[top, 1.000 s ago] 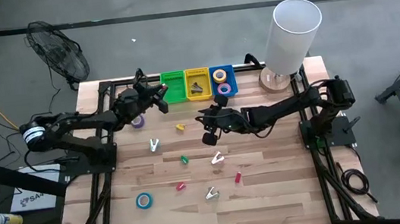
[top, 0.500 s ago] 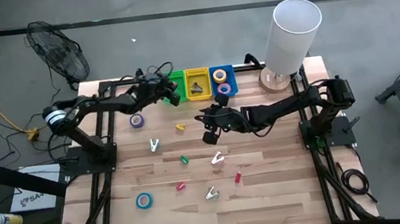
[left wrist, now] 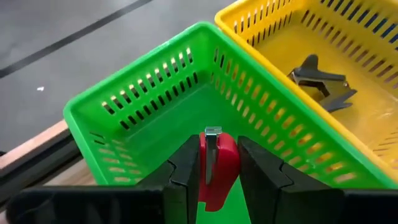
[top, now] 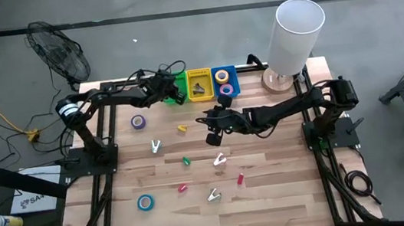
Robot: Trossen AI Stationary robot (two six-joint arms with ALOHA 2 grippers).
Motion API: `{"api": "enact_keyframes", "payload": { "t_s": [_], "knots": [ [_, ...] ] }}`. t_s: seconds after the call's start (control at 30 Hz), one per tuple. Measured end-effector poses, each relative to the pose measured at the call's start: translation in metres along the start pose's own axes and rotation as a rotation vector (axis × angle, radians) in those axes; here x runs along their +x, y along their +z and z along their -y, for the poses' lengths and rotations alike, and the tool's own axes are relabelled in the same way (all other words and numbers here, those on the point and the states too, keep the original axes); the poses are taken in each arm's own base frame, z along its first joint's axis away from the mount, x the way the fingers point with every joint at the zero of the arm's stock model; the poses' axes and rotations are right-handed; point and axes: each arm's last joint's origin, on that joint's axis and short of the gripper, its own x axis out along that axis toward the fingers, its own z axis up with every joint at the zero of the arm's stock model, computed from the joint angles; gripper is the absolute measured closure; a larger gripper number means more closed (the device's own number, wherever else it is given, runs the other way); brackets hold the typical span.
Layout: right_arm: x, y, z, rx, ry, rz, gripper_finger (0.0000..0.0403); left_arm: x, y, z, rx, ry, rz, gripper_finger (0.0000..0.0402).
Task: Pick and place Stapler, Stapler remover, tape
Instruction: Put the right red stapler into the green bin
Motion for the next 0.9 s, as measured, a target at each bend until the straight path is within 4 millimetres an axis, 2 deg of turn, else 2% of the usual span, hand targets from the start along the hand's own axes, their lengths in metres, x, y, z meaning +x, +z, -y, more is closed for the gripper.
{"api": "enact_keyframes", "payload": {
  "t_s": [0.17,0.37,0.5,0.63,0.9],
  "knots": [
    [0.0,-0.001,0.0,-0.004,0.0,-0.007,0.0284,0.0,-0.001,0.0,0.052,-0.016,-0.016,0.03],
    [0.0,-0.001,-0.001,0.013,0.017,-0.007,0.0284,0.0,-0.002,0.0,0.1,-0.019,-0.019,0.0226],
    [0.0,-0.001,-0.001,0.012,0.044,-0.011,0.0284,-0.001,-0.001,0.001,0.143,-0.056,-0.022,0.0194],
    [-0.004,-0.003,0.0,-0.006,0.076,-0.044,0.0284,-0.008,0.001,0.001,0.166,-0.113,-0.034,0.0185],
    [-0.035,0.002,0.013,-0.051,0.192,-0.15,0.0284,-0.039,0.013,-0.002,0.165,-0.208,-0.026,0.0184]
  ]
}}
